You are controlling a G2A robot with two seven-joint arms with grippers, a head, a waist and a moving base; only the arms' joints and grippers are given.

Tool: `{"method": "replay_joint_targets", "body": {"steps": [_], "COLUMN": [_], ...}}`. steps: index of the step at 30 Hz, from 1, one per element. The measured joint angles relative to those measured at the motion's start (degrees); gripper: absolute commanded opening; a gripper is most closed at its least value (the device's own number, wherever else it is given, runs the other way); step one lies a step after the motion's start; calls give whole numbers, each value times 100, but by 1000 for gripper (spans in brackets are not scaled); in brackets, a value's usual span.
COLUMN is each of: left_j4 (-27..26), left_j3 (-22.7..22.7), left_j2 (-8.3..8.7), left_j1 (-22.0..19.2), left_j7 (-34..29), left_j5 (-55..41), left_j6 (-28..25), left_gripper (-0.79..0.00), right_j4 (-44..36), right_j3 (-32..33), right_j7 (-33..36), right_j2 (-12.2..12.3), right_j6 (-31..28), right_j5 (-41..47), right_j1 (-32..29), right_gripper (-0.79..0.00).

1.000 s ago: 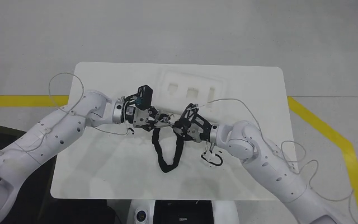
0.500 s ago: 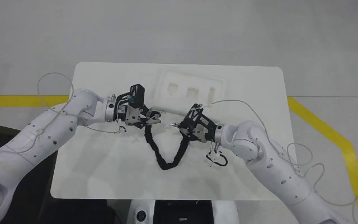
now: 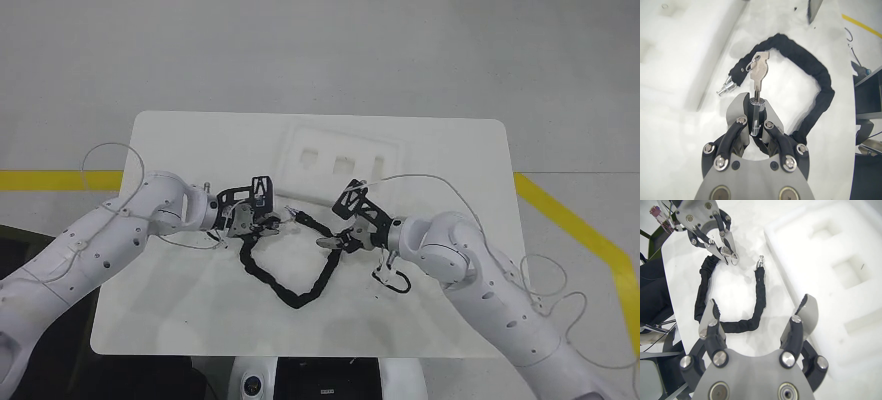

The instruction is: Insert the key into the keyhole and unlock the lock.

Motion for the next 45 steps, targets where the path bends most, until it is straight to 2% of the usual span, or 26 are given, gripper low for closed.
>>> {"method": "replay_joint_targets", "body": {"steps": [6, 11, 13, 14, 15, 16, 17, 22, 26, 32, 36, 40, 45], "left_j4": [-124, -169, -165, -149, -143, -138, -122, -115, -265, -744, -792, -736, -563], "left_j3": [-55, -152, -195, -221, -241, -265, -303, -480, -735, -1363, -1626, -1907, -2270], "left_j2": [-46, -97, -104, -106, -106, -106, -104, -83, -44, 172, 282, 337, 382], "left_j1": [31, 77, 103, 115, 122, 133, 152, 207, 241, 342, 568, 777, 933], "left_j7": [-972, -1379, -1477, -1552, -1619, -1662, -1676, -1626, -1291, -728, -548, 311, 1633], "left_j5": [166, 250, 227, 222, 228, 222, 192, 162, 156, 229, 198, 283, 1034], "left_j6": [464, 836, 887, 900, 908, 913, 908, 843, 843, 809, 818, 660, 599], "left_gripper": [-785, -779, -683, -560, -493, -376, -12, 0, 0, 0, 0, 0, 0], "right_j4": [-305, -589, -669, -710, -737, -762, -794, -903, -1003, -1171, -1221, -1259, -1203], "right_j3": [379, 724, 828, 886, 925, 960, 1000, 1127, 1295, 1496, 1562, 1667, 1989], "right_j7": [-32, 49, 72, 81, 86, 89, 96, 83, -39, -33, -157, -410, -904], "right_j2": [80, 157, 179, 192, 200, 208, 217, 242, 267, 309, 320, 334, 370], "right_j6": [-90, -113, -120, -126, -130, -133, -139, -148, -159, -242, -391, -594, -790], "right_j5": [27, 8, 8, 14, 18, 21, 22, 55, 82, 78, 100, 39, -165], "right_j1": [-185, -387, -460, -504, -534, -561, -594, -685, -767, -894, -884, -874, -936], "right_gripper": [0, 0, 0, 0, 0, 0, 0, 0, 0, 0, 0, 0, 0]}}
